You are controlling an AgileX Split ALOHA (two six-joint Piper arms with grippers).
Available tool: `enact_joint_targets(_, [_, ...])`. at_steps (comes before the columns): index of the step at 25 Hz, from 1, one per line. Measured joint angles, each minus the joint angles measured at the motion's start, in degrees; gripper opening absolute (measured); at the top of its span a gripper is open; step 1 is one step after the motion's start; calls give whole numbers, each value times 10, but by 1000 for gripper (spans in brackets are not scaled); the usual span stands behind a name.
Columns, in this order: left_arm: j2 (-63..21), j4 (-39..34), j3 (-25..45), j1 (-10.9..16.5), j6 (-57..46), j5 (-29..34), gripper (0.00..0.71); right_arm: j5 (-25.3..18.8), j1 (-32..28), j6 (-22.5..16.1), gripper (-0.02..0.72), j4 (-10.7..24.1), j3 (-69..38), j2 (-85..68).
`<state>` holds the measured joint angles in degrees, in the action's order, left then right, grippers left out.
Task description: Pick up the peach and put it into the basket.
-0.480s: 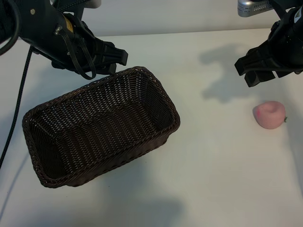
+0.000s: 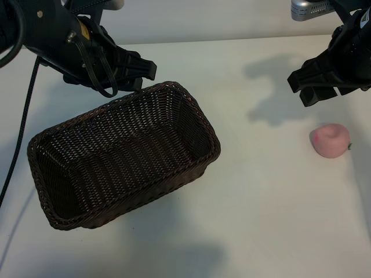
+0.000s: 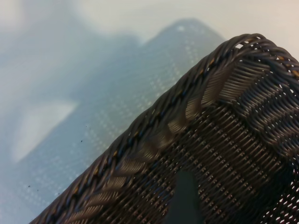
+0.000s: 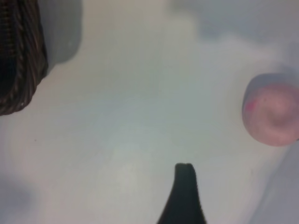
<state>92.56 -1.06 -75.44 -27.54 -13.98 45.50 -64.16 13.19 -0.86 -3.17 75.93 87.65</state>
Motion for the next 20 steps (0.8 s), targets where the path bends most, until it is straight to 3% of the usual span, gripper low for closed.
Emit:
enact_joint_targets(8, [0, 0, 0, 0, 0, -2, 592, 0, 0, 0, 560, 0, 0, 0])
enact_joint_targets(16, [0, 0, 0, 0, 1, -53, 592, 0, 0, 1, 558, 0, 0, 0])
enact_joint_targets(20, [0, 0, 0, 0, -6, -12, 592, 0, 0, 1, 558, 0, 0, 0])
